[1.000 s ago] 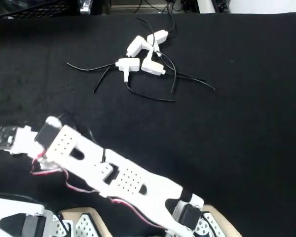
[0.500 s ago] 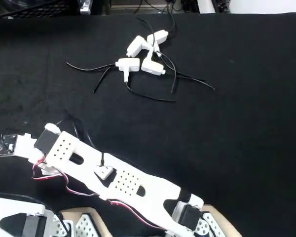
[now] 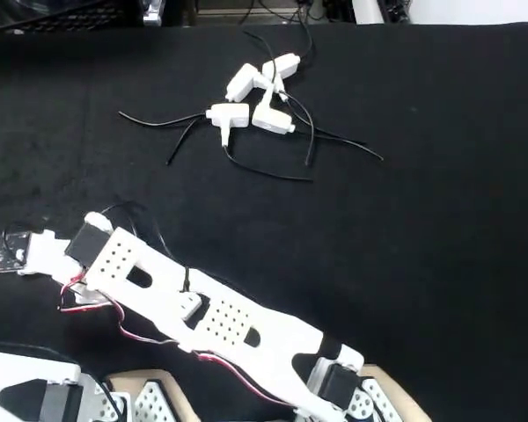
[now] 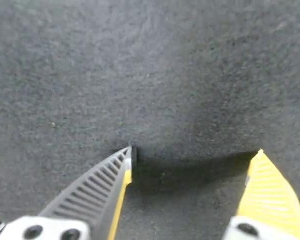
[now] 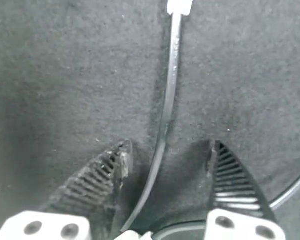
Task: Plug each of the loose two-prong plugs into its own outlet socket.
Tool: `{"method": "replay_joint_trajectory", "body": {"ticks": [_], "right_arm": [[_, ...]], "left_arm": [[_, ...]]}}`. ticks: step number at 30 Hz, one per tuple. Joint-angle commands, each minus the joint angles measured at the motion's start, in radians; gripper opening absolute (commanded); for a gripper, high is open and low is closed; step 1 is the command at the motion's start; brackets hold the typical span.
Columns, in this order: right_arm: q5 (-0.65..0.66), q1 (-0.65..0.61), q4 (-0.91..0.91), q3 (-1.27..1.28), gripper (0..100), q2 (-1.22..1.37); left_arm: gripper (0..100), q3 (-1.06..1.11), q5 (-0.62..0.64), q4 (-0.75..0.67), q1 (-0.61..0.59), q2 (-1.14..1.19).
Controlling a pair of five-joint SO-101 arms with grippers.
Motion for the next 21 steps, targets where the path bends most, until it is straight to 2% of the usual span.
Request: {"method": "replay_joint_trajectory", "body": {"ticks": [1,8,16,21], "right_arm": [[0.000,0.021,0.017,-0.045,19.0,-0.004],[0.000,0.064,0.017,-0.044,1.8,-0.002],[0.006,0.072,0.014,-0.068,1.2,-0.016],[0.005,0.075,0.018,-0.143,1.2,-0.082]], "left_arm": [[36,-0.041,-0.005,-0.015,0.007,-0.006],[36,-0.047,-0.009,0.015,0.004,-0.012],[36,-0.050,-0.009,0.051,0.068,-0.017],[36,-0.182,-0.008,0.160,0.168,-0.017]]}}
